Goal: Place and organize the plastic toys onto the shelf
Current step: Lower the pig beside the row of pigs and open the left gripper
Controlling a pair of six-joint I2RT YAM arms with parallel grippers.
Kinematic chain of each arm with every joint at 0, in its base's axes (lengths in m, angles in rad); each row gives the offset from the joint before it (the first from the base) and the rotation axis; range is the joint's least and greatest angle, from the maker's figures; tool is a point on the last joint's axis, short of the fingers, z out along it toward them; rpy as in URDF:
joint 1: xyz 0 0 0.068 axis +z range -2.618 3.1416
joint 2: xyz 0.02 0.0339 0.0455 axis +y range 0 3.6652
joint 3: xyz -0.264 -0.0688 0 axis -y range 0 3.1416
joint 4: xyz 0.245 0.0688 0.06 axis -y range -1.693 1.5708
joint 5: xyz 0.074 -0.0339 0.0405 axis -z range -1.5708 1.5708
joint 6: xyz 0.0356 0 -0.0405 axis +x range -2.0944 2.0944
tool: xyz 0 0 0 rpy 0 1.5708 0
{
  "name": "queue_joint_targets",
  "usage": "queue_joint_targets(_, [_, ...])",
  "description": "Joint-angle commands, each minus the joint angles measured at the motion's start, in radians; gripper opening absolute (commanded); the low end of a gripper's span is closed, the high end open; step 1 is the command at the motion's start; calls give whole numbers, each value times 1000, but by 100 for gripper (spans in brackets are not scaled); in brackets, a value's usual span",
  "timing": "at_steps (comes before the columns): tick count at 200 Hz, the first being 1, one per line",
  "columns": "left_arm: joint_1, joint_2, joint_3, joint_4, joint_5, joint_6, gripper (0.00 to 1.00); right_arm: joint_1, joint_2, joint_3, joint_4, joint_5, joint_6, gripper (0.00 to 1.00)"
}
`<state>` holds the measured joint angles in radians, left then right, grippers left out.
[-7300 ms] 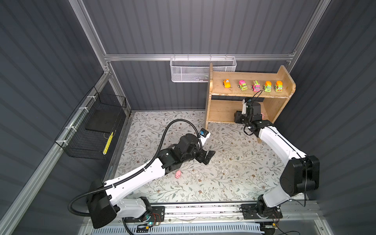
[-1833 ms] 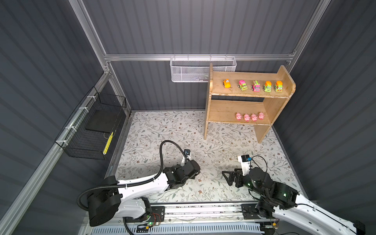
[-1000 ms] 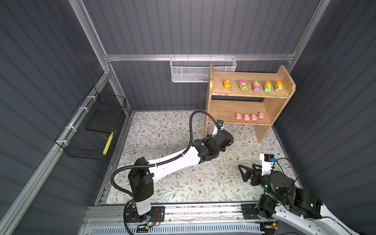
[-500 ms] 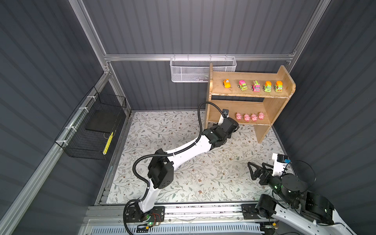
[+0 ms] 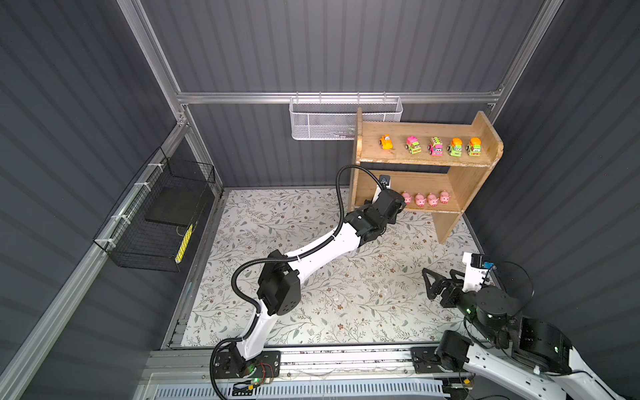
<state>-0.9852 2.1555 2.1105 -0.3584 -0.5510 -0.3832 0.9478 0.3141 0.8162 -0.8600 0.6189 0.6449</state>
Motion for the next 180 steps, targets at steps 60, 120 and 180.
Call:
queue_joint_targets(60, [32, 35, 36, 57, 42, 20, 24, -3, 37, 63, -7, 34, -25, 99])
queue_joint_targets(120, [54, 74, 80, 61, 70, 9, 24, -3, 37, 74, -29, 48, -14, 99])
queue_joint_targets(180, [60, 131, 137, 72, 87, -2, 25, -3, 36, 100, -64, 68, -11, 99])
